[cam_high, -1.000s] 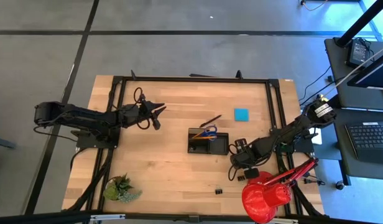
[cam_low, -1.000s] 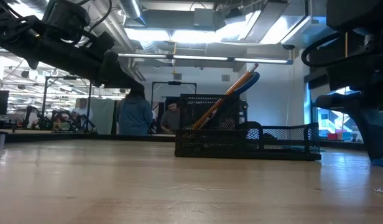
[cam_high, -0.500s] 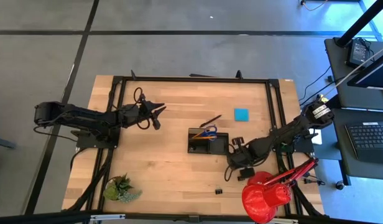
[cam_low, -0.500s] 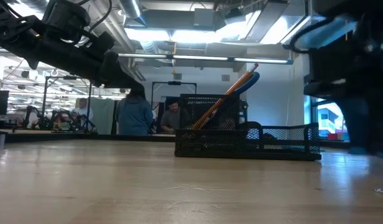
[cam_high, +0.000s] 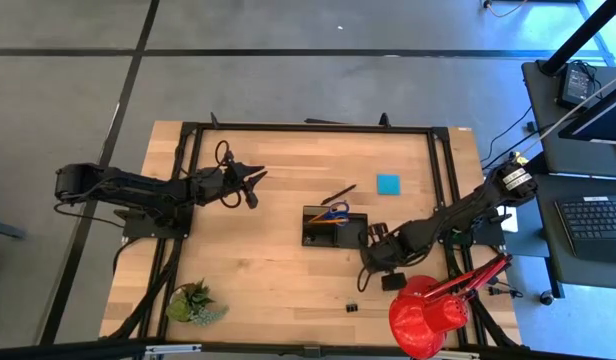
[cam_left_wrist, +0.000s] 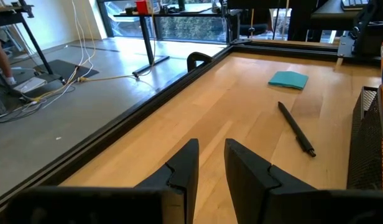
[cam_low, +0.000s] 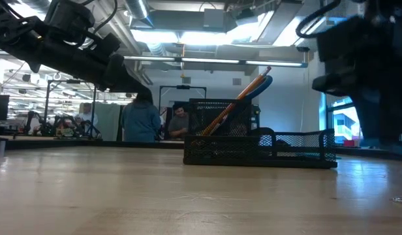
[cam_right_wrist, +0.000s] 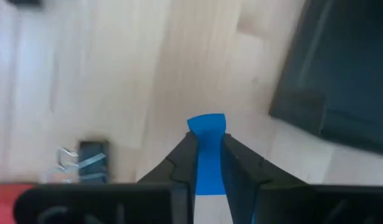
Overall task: Pick and place office supplies into organizer
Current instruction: Put the blue eraser into the black desk organizer
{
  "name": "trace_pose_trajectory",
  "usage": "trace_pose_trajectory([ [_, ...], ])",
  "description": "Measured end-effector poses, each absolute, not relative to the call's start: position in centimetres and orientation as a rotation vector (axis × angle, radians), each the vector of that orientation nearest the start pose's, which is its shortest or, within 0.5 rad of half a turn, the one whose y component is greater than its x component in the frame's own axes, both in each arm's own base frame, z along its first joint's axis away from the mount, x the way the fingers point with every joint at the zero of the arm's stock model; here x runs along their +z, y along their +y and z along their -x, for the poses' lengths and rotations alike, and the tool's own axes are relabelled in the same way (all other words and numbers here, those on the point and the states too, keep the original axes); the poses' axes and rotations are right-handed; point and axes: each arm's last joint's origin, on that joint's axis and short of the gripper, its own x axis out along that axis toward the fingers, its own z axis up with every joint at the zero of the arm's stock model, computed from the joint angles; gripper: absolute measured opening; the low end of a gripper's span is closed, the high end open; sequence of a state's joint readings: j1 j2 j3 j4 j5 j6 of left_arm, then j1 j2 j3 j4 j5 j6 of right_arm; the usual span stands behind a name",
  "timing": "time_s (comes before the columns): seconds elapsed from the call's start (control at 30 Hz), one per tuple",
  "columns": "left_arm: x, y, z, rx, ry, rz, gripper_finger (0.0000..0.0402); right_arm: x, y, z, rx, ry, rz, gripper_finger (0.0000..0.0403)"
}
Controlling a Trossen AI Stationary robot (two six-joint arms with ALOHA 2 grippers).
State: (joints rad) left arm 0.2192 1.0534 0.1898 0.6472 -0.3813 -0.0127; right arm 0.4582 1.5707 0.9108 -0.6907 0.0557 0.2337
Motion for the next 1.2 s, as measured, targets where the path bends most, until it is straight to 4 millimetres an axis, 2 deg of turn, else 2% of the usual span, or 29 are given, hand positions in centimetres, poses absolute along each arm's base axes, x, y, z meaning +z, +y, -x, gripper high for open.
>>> trace_pose_trajectory([
  [0.27,16.5,5.1,-18.0,0.599,0.215,-0.006,0.0072,19.6,12.8,-26.2,0.271,1.212,0.157,0.0060],
  [0.53,16.5,5.1,-18.0,0.599,0.215,-0.005,0.0072,20.6,11.9,-28.6,0.302,0.981,0.302,0.0060],
  [0.9,16.5,5.1,-18.0,0.599,0.215,-0.006,0.0072,22.3,10.1,-31.5,0.138,0.705,0.283,0.0060],
  [1.0,16.5,5.1,-18.0,0.599,0.215,-0.006,0.0072,21.7,9.9,-32.2,0.124,0.692,0.272,0.0060],
  [1.13,16.5,5.1,-18.0,0.599,0.216,-0.006,0.0072,19.0,9.7,-33.2,0.109,0.768,0.311,0.0060],
  [1.2,16.5,5.1,-18.0,0.599,0.216,-0.006,0.0072,17.8,9.5,-33.6,0.045,0.798,0.350,0.0060],
])
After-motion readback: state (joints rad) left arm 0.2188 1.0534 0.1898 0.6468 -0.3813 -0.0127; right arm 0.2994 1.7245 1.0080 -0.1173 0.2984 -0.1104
